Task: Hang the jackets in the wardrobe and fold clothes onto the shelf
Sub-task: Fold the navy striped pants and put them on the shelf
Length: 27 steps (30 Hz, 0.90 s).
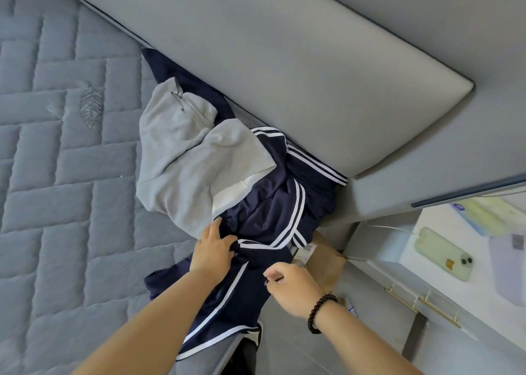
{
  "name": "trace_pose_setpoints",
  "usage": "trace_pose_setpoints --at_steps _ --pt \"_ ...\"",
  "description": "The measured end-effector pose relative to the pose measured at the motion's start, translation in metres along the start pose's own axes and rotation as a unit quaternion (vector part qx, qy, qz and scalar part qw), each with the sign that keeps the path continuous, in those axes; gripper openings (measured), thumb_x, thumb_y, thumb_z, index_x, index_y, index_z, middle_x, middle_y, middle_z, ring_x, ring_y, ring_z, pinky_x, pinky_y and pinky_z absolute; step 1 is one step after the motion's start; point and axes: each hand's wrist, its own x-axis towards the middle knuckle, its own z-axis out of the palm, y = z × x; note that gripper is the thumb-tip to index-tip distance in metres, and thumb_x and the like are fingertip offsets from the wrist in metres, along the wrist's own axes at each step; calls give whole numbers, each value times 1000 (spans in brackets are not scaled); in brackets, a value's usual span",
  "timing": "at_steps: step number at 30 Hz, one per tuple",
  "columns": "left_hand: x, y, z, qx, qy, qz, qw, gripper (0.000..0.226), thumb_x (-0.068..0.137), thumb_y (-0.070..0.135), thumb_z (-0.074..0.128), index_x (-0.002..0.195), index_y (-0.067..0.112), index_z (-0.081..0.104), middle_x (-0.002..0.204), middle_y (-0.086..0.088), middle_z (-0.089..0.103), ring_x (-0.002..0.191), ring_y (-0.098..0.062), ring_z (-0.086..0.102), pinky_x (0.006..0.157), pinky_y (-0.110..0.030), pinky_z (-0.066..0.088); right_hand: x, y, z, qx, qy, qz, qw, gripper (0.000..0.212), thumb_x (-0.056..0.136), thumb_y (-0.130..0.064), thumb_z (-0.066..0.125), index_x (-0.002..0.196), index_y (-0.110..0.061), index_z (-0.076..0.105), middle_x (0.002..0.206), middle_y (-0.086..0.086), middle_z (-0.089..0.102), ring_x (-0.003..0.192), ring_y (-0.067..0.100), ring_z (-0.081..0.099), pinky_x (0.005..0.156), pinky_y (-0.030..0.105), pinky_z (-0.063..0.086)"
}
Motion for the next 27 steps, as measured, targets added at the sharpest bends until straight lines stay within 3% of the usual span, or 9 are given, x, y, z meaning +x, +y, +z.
trace_pose_setpoints --at_steps 4,8,11,14,18,20,23,27 --pt "-6 9 -9 5 46 -14 999 27 100 24 46 125 21 57 158 -7 20 147 -27 12 118 -43 18 -20 -2 -6 1 19 -6 1000 24 92 -27 50 112 -30 61 111 -15 59 104 3 55 80 12 41" --pt "-37 14 -41 -107 135 -14 985 22 100 23 48 120 19 59 156 -2 31 149 -21 11 121 -48 5 -50 -6 -19 17 46 -15 999 22 92 -26 51 112 -31 60 108 -17 57 98 -1 54 68 5 38" --pt "-66 23 -79 -187 193 28 963 16 96 17 56 110 15 65 147 -3 45 146 -23 24 120 -51 10 -75 -18 -31 16 70 -32 997 28 91 -25 54 119 -28 57 116 -12 59 99 2 56 74 8 40" --pt "-99 42 -118 -225 234 92 941 20 94 9 59 113 13 66 132 3 56 140 -23 36 118 -53 15 -105 -42 -46 2 107 -70 992 44 90 -23 56 133 -26 45 125 -6 55 101 7 56 85 17 45" --pt "-148 80 -167 -264 262 154 915 20 95 10 55 102 27 63 98 20 61 99 -4 56 117 -48 19 -154 -81 -67 -16 181 -153 971 68 89 -20 60 147 -26 25 141 -1 40 115 14 52 98 27 44" --pt "-172 99 -188 -292 268 182 900 22 96 12 53 100 31 63 91 21 62 91 -4 58 108 -45 34 -183 -98 -77 -27 223 -203 953 74 88 -20 62 149 -28 20 146 -2 31 124 16 46 103 31 43" --pt "-207 119 -219 -334 291 225 868 25 97 14 54 101 37 62 92 18 64 89 -4 60 84 -32 50 -231 -115 -91 -70 279 -249 925 80 88 -19 62 150 -31 14 145 -8 22 115 21 52 94 32 48" --pt "-252 136 -259 -323 317 275 848 31 97 18 55 102 49 59 96 19 64 95 0 58 84 -18 45 -293 -127 -105 -111 322 -277 899 82 87 -18 62 150 -30 12 142 -8 24 101 25 56 88 38 51"
